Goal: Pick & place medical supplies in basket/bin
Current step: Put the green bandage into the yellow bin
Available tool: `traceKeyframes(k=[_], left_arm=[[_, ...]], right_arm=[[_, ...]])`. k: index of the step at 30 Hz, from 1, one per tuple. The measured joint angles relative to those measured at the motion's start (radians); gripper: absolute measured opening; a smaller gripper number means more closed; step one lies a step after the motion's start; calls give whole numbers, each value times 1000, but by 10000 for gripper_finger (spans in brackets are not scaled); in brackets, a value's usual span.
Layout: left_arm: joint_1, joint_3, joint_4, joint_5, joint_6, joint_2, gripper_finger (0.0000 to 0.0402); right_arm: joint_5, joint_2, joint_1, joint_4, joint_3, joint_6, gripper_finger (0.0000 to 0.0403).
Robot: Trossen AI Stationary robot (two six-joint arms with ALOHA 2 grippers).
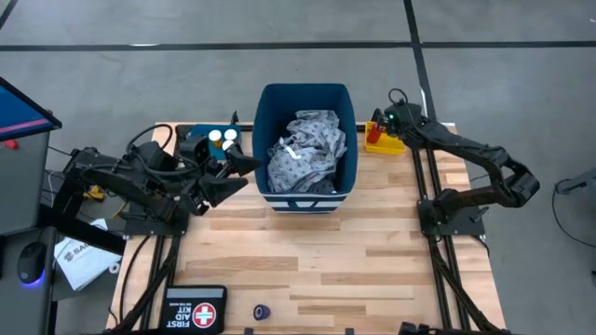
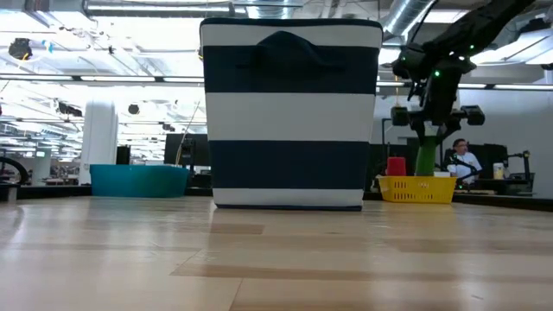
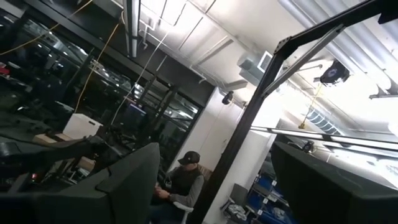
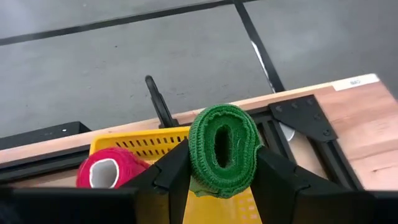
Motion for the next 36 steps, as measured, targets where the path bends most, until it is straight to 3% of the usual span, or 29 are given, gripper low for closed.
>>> traceKeyframes(k=[7,23,36], left_arm=[[0,0,0,-7,0,0,301],[0,0,7,-43,-22,-1,301],[0,0,7,-57,-22,-1,301]], right_arm=[[-23,5,-3,83,-38,-22,141],[-89,163,-16,141,-23,-86,141],[-101,164,-23,158,-23,-88,141]])
